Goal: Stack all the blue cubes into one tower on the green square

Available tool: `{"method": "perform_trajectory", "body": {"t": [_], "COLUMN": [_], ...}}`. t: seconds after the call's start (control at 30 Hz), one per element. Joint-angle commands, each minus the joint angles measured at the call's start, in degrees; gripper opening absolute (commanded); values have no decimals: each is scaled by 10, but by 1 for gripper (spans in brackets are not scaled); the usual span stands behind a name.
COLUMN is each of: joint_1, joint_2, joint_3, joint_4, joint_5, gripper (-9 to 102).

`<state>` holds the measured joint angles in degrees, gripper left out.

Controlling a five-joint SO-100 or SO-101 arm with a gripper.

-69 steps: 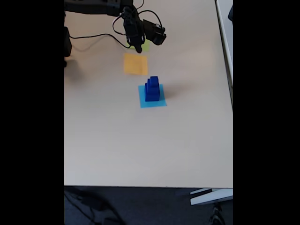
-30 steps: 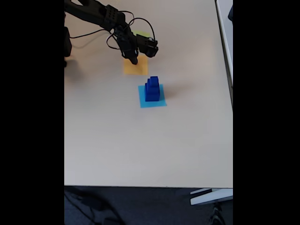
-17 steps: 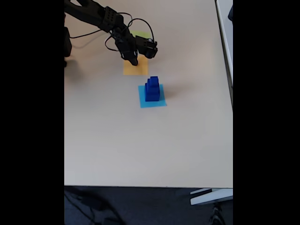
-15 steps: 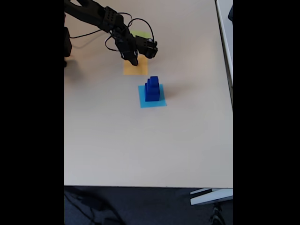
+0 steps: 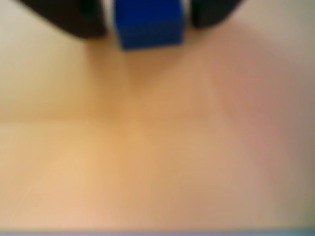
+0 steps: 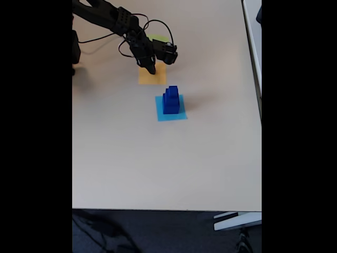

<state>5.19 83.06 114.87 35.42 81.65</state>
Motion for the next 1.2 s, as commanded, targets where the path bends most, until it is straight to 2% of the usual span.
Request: {"method": "perform_trajectory", "body": {"t": [0.0,0.3,0.77,0.93,1.17], "joint_1": [-6,-14,-16,-7,8], "joint_2": [40,43,14,-8,-4], "joint_3": [-8,-46,-296,-395,-440], "joint_4": [-9,-6,49,114,127], "joint_5": [-2,-39,-158,-167,-211], "gripper": [12,19,20,23,24]}}
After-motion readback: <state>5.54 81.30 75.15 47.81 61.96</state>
